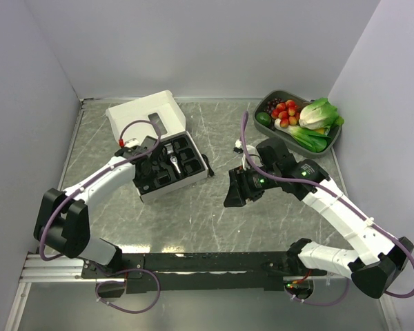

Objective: Sort the hair-cutting tools

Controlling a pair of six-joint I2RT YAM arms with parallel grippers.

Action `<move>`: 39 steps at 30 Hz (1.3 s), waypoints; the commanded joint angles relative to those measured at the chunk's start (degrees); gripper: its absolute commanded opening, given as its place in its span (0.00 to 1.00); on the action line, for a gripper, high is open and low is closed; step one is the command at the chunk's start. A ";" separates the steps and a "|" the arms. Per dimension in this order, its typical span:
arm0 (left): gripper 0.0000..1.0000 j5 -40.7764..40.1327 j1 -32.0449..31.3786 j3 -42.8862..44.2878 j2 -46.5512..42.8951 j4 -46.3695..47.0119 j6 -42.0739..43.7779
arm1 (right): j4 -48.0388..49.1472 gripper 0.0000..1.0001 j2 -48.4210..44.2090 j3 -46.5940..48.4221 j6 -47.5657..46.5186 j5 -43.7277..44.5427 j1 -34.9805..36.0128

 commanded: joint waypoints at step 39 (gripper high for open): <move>0.27 -2.87 0.13 -3.71 -0.03 7.33 4.57 | 2.22 0.69 -0.06 -1.05 0.07 0.90 0.14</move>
